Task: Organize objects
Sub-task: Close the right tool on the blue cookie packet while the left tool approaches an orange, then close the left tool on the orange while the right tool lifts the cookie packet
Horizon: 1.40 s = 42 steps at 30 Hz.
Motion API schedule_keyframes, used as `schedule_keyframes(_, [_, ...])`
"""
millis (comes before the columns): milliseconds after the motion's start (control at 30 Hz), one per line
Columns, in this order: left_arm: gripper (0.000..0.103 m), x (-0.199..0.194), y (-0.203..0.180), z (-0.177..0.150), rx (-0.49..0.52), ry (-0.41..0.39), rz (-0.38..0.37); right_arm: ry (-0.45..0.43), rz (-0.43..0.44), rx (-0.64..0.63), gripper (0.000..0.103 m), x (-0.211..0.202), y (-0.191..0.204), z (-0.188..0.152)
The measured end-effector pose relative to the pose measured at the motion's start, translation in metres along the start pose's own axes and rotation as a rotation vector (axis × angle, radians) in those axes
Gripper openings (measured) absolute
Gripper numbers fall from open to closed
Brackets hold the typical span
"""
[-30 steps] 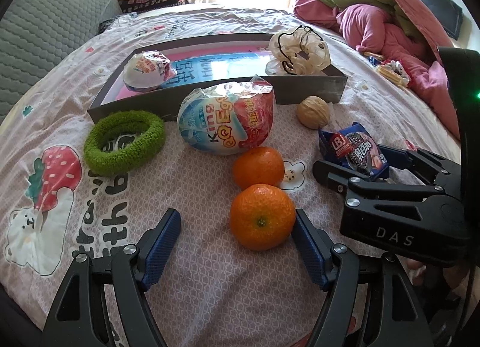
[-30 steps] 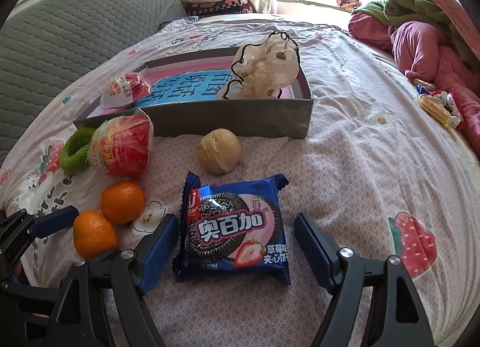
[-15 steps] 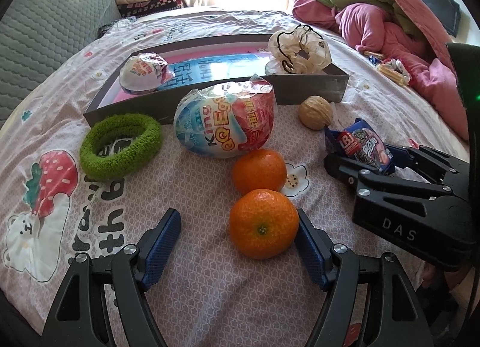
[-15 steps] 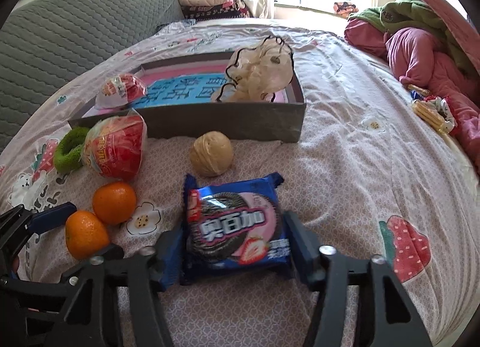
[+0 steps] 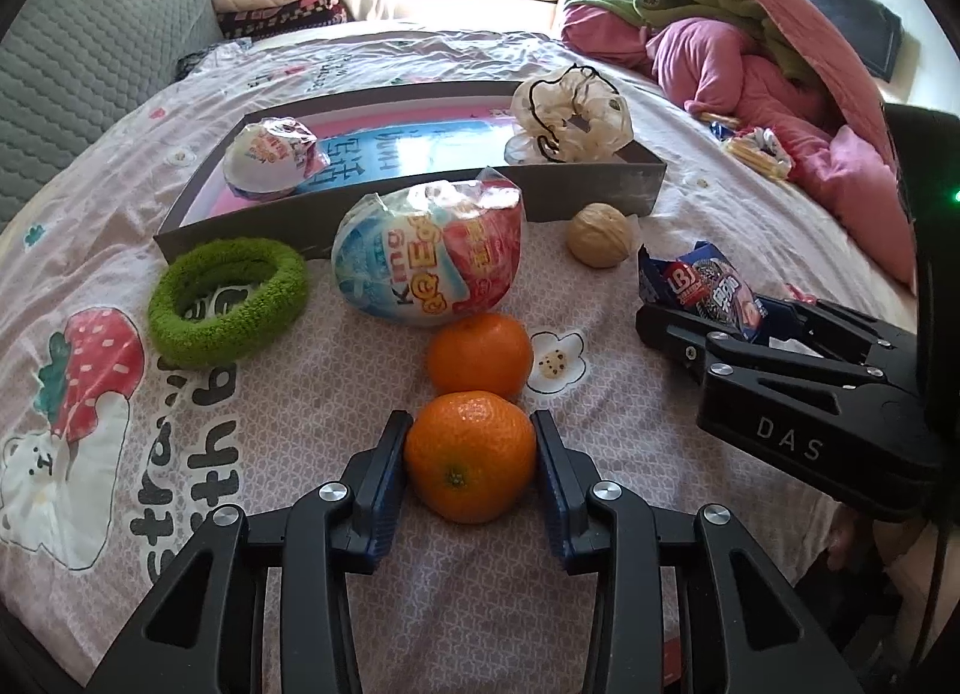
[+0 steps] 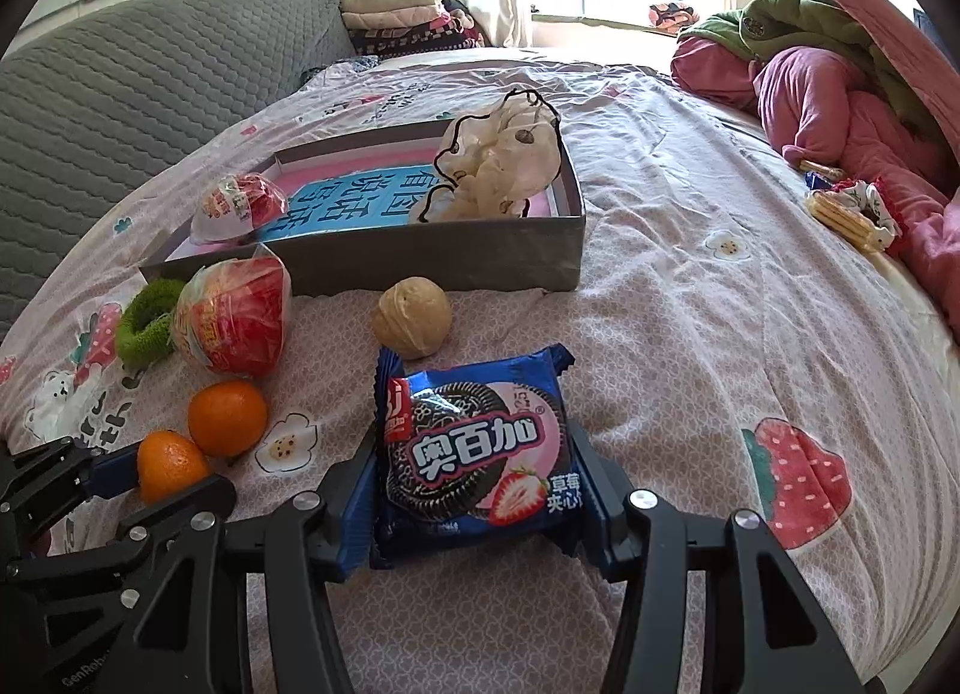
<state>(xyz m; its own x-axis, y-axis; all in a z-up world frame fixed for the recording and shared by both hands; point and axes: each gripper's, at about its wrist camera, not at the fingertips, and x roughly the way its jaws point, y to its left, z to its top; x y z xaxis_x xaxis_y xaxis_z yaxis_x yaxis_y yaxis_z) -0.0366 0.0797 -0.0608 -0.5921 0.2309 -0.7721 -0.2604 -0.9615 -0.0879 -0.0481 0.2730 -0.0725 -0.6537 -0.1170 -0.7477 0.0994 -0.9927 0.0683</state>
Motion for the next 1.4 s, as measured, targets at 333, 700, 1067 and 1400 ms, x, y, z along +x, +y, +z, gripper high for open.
schedule_keyframes(333, [0.04,-0.01,0.006,-0.001,-0.026,-0.009,-0.014,-0.014,-0.003,-0.006,0.055,-0.009,0.006,0.001])
schedule_keyframes(700, [0.04,-0.027,0.013,0.002,-0.04,-0.049,-0.011,-0.063,-0.006,-0.034,0.055,-0.031,0.022,0.006])
schedule_keyframes(1067, [0.04,-0.046,0.021,0.005,-0.045,-0.101,-0.01,-0.111,-0.016,-0.075,0.055,-0.051,0.041,0.014])
schedule_keyframes(1400, [0.04,-0.054,0.029,0.008,-0.057,-0.126,0.001,-0.145,-0.028,-0.094,0.055,-0.062,0.049,0.02])
